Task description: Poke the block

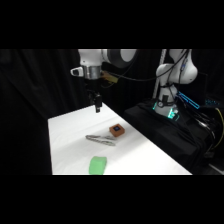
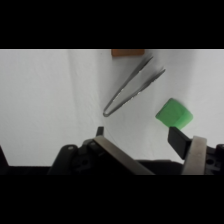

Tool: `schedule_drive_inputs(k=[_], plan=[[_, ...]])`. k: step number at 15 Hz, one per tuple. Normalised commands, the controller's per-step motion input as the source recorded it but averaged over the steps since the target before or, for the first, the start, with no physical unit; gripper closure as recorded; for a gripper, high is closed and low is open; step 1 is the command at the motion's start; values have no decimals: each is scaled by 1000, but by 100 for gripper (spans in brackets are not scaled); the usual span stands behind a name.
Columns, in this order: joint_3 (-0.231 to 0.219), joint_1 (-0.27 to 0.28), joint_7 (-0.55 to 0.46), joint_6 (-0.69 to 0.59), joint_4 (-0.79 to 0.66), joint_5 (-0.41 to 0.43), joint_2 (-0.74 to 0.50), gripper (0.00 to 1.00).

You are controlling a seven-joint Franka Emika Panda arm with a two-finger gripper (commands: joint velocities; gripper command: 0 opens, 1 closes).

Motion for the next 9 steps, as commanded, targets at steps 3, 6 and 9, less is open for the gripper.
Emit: schedule_drive_inputs(k=[3, 6, 9], plan=[[32, -22, -27, -32, 15, 40, -50, 0], [24, -22, 16, 16, -127, 14, -183, 0], [13, -36, 2, 89, -340, 36, -324, 0]])
